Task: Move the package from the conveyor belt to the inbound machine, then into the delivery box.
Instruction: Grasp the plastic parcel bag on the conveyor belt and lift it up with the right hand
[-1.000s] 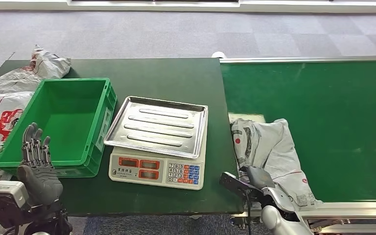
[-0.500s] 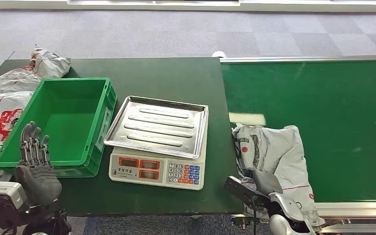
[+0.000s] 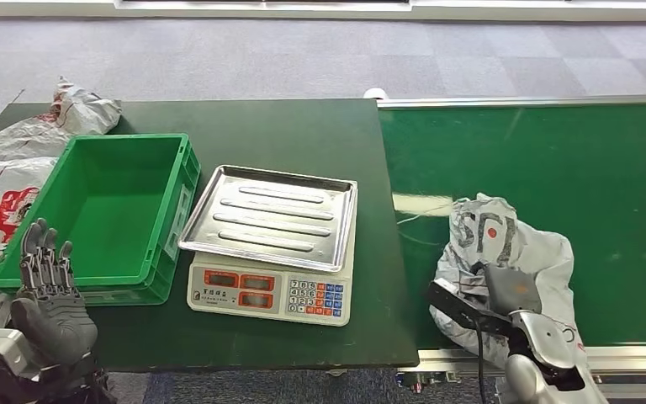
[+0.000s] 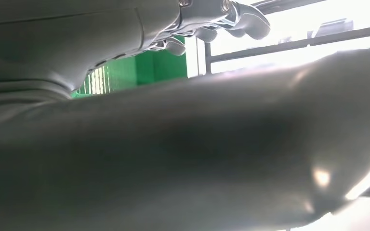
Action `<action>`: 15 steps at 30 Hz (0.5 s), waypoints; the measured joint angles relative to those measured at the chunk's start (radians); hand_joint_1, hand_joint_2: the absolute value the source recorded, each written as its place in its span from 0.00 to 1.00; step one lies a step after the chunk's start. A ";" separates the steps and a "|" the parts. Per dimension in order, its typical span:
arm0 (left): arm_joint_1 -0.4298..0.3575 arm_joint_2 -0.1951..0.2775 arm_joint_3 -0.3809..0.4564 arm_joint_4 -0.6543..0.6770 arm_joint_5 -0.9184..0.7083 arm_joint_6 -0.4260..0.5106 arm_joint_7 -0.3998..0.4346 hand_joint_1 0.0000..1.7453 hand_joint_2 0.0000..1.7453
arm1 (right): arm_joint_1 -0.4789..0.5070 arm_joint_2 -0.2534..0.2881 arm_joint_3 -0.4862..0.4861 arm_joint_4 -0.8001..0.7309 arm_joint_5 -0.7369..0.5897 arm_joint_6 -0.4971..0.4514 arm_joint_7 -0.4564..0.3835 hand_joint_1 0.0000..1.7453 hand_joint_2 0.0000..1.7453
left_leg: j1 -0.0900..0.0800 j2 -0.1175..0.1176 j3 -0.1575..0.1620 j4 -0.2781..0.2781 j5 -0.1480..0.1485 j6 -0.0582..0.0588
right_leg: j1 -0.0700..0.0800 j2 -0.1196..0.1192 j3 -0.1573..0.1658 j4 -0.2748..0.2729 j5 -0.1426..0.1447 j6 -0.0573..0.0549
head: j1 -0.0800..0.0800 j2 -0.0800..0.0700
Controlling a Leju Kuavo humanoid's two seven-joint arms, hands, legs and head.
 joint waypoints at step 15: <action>-0.033 -0.002 -0.004 0.043 0.047 -0.002 -0.051 0.00 0.00 | -0.561 -0.036 0.127 0.087 0.190 -0.121 -0.101 1.00 1.00 | -0.001 0.001 -0.002 0.000 0.006 -0.002 | 0.001 0.002 -0.004 0.002 0.005 -0.001 | 0.000 0.000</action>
